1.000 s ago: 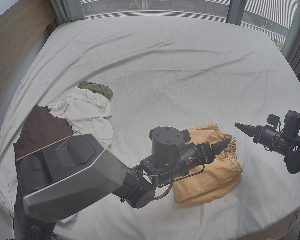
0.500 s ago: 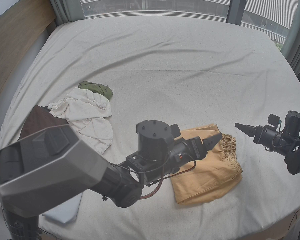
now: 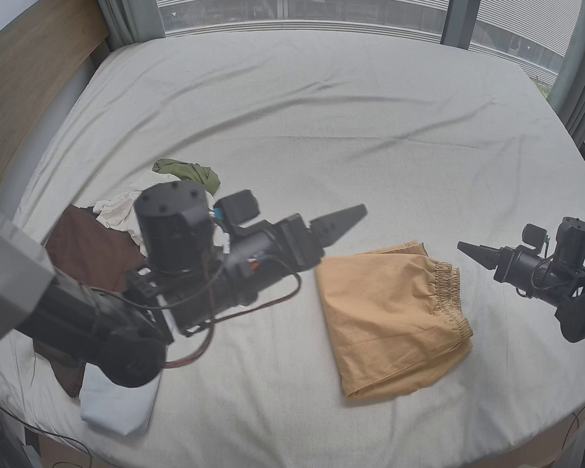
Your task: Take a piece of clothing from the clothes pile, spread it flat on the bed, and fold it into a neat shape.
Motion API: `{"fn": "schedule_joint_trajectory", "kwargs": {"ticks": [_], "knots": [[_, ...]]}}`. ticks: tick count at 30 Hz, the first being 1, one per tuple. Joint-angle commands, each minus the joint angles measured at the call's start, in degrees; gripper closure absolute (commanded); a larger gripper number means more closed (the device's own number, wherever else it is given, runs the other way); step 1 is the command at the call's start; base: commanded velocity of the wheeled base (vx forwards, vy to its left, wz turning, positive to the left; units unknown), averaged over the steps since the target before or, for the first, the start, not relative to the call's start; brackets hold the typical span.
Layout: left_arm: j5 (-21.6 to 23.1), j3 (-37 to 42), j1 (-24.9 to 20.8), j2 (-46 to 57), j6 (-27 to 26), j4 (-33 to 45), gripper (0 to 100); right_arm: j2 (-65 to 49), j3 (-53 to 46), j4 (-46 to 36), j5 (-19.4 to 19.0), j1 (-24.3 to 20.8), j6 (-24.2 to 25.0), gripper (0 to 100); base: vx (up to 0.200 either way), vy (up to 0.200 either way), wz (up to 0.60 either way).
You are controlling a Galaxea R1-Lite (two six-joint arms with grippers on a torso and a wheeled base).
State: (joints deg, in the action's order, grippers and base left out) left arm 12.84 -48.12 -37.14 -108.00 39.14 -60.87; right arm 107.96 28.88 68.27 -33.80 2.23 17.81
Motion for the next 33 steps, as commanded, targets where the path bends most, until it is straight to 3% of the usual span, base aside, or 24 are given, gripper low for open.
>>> {"fn": "schedule_joint_trajectory", "kwargs": {"ticks": [1,9,17,22,25,33], "knots": [[3.69,7.60,7.53,11.23,-0.74,0.05,0,-0.12,-0.67,0.02,-0.03,-0.12,-0.06,0,0.000,0.000,0.00],[5.88,22.63,12.89,21.25,-8.03,-0.83,0,-0.12,-2.25,-0.86,0.05,0.05,-0.32,0,0.000,0.000,0.00],[8.34,26.67,15.88,22.30,-13.66,-0.13,0,-0.38,-6.20,-4.46,0.05,0.85,-0.58,0,0.000,0.000,0.00],[8.43,29.40,16.31,19.84,-17.08,-0.66,0,-1.44,-6.29,-11.58,0.05,3.31,-1.99,0,0.000,0.000,0.00],[9.14,31.50,16.31,18.52,-19.63,-0.83,0,-1.35,-6.20,-18.08,-0.03,4.80,-5.42,0,0.000,0.000,0.00],[9.31,32.30,16.40,16.06,-20.51,-0.92,0,-0.12,-6.38,-22.21,-0.03,4.19,-5.68,0,0.000,0.000,0.00]]}}
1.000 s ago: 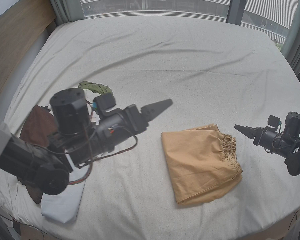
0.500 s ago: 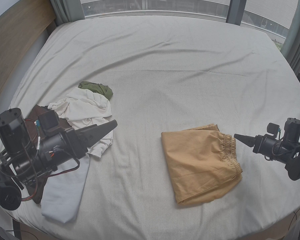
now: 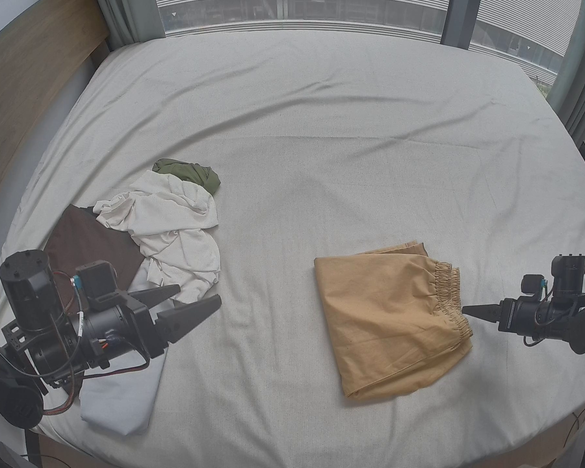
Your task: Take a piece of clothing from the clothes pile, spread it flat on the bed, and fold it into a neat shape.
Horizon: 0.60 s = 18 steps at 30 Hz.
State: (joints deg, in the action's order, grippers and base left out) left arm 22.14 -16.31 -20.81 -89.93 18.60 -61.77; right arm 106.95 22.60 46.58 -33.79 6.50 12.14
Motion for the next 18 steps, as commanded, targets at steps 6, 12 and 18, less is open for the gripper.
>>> {"fn": "schedule_joint_trajectory", "kwargs": {"ticks": [6,12,18], "knots": [[0.10,0.49,0.07,-1.92,0.03,-0.11,0,3.79,0.25,-0.53,-0.57,-0.87,0.25,0,0.000,0.000,0.00],[0.10,0.58,0.07,-1.92,0.03,-0.11,0,7.66,0.51,-0.09,-2.15,-2.37,0.51,0,0.000,0.000,0.00],[0.10,0.58,0.07,-1.83,-0.06,-0.11,0,10.74,0.51,0.79,-2.15,-4.12,0.78,0,0.000,0.000,0.00]]}}
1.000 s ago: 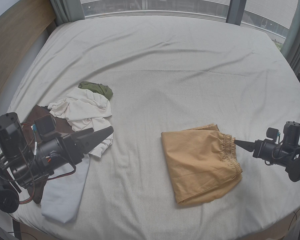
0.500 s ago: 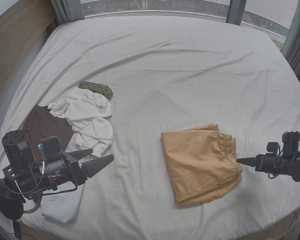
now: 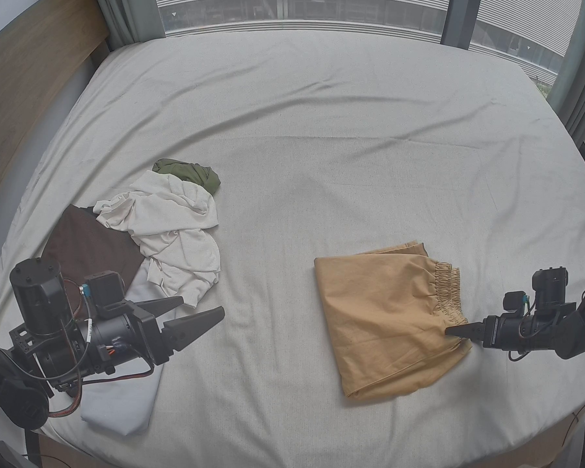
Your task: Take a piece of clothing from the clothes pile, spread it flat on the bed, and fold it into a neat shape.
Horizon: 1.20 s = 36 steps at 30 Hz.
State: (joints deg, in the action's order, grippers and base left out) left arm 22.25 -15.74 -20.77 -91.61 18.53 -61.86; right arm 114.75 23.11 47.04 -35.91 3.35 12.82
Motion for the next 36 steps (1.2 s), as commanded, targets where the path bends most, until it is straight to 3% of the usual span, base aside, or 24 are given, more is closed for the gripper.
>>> {"fn": "schedule_joint_trajectory", "kwargs": {"ticks": [1,10,12,20,21,28,36], "knots": [[-0.01,0.01,0.03,-0.15,0.02,-0.02,0,2.94,0.00,0.33,-0.03,-0.98,0.10,0,0.000,0.000,0.00],[-0.01,0.01,-0.06,0.29,0.02,-0.02,0,4.69,-0.17,5.95,-1.18,-5.37,4.14,0,0.000,0.000,0.00],[-0.01,0.01,0.03,0.29,0.02,-0.02,0,5.31,-0.44,9.47,-1.26,-6.16,7.04,0,0.000,0.000,0.00],[-0.10,0.01,-0.06,0.29,0.02,-0.02,0,9.26,-0.88,16.24,-0.74,-6.25,7.39,0,0.000,0.000,0.00],[-0.01,0.01,0.03,0.29,0.02,-0.02,0,9.62,-0.96,16.94,-0.65,-6.25,7.39,100,0.000,0.000,0.00],[-0.10,0.01,0.03,0.29,0.02,-0.02,0,9.70,-2.02,18.70,-0.65,-6.52,7.30,100,0.000,0.000,0.00],[-0.01,0.09,0.38,0.73,0.10,-1.07,0,5.40,-5.36,21.95,-1.35,-9.86,8.45,100,0.000,0.000,0.00]]}}
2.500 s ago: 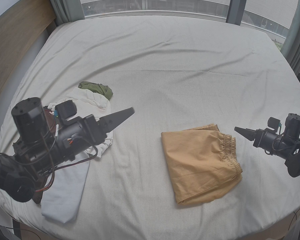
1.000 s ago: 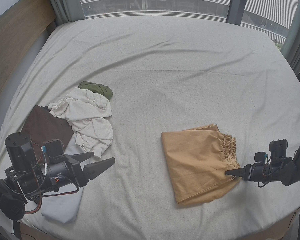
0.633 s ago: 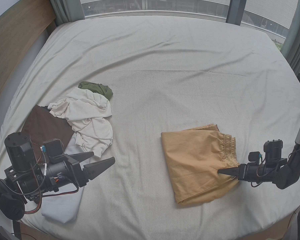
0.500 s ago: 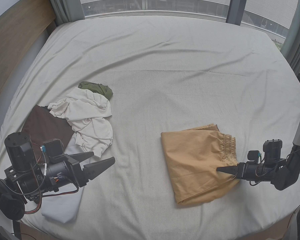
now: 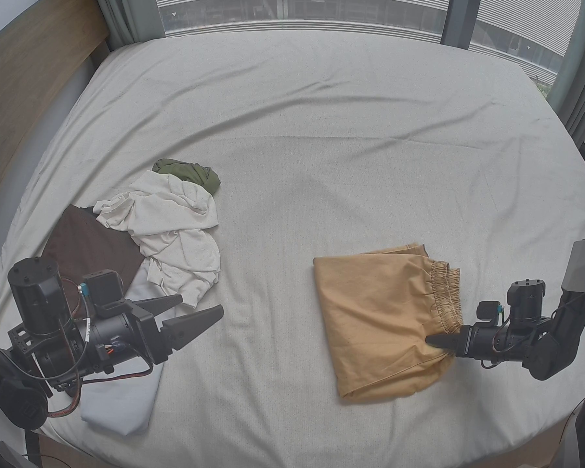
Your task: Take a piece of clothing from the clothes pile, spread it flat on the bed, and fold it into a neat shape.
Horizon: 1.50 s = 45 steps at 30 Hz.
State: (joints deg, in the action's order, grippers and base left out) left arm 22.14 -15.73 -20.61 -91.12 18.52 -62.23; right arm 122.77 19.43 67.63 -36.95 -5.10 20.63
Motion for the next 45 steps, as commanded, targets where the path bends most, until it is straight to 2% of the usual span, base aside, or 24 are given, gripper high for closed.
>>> {"fn": "schedule_joint_trajectory", "kwargs": {"ticks": [1,8,22,28,36,45], "knots": [[0.10,0.08,0.22,0.25,0.12,-0.70,0,-2.62,-1.68,1.36,-0.32,-1.41,0.64,100,0.000,0.000,0.00],[0.19,1.14,0.49,-0.28,0.12,-2.89,0,-9.04,-5.02,9.01,-1.90,-5.01,5.21,100,0.000,0.000,0.00],[0.27,2.10,0.58,0.07,0.12,-7.02,0,-16.69,-4.31,9.36,-1.55,-9.14,8.20,100,0.000,0.000,0.00],[0.27,2.19,0.58,-0.19,0.12,-7.46,0,-18.80,0.08,9.10,-1.46,-10.64,11.37,100,0.000,0.000,0.00],[0.27,2.28,0.49,0.07,0.12,-7.46,0,-18.71,8.25,7.16,-1.46,-10.46,13.83,100,0.000,0.000,0.00],[0.36,2.28,0.49,-0.02,0.12,-7.46,0,-18.53,16.25,1.98,-1.46,-10.64,14.09,100,0.000,0.000,0.00]]}}
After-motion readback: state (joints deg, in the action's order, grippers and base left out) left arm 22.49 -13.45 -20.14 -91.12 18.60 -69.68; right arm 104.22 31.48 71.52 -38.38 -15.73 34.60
